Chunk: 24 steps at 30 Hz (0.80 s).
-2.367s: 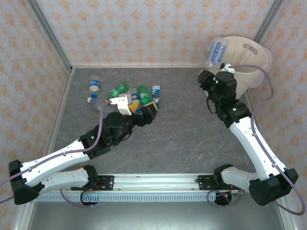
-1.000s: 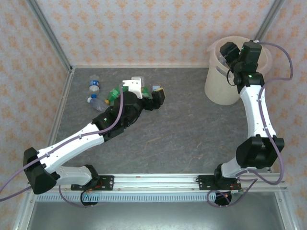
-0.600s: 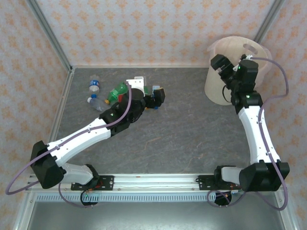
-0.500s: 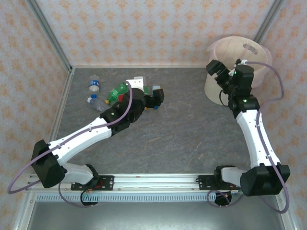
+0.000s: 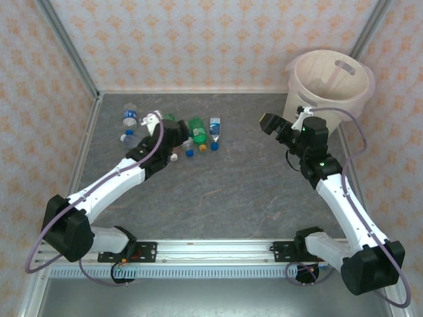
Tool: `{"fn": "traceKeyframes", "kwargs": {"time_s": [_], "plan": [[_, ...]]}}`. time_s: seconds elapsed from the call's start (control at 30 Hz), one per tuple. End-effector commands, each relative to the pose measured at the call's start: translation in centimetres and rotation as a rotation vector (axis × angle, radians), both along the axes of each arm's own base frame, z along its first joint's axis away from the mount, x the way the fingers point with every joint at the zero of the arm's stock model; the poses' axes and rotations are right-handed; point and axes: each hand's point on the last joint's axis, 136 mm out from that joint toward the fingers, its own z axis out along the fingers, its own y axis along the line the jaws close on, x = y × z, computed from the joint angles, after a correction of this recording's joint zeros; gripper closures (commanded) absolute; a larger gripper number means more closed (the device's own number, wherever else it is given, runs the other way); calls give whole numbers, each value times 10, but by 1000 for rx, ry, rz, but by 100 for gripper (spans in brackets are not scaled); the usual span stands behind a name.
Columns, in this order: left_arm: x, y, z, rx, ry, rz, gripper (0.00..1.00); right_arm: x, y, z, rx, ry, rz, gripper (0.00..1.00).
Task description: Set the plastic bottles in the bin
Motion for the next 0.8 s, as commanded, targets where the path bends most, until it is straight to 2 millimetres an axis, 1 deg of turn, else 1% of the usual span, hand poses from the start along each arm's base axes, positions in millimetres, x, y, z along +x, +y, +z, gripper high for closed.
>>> {"fn": "traceKeyframes", "kwargs": {"time_s": [0.0,0.07,0.17,0.2,0.5,0.63,0.77], "plan": [[-11,40,-15,-104,29,142,3,-11,7,23,0,-116,44,0],[-12,54,-28,-151,52,188,3,-17,5,24,5,-130,43,0],[-10,65,-44,-179,93,230,4,-24,3,25,11,-152,40,0],[-8,68,-49,-183,111,240,1,-26,3,25,12,-156,42,0],[-3,85,-102,-191,275,317,5,-30,4,22,16,-158,53,0],[-2,89,-116,-193,304,325,5,-30,4,24,18,-164,52,0],[4,88,-128,-198,324,312,6,-30,5,22,21,-158,56,0]]}}
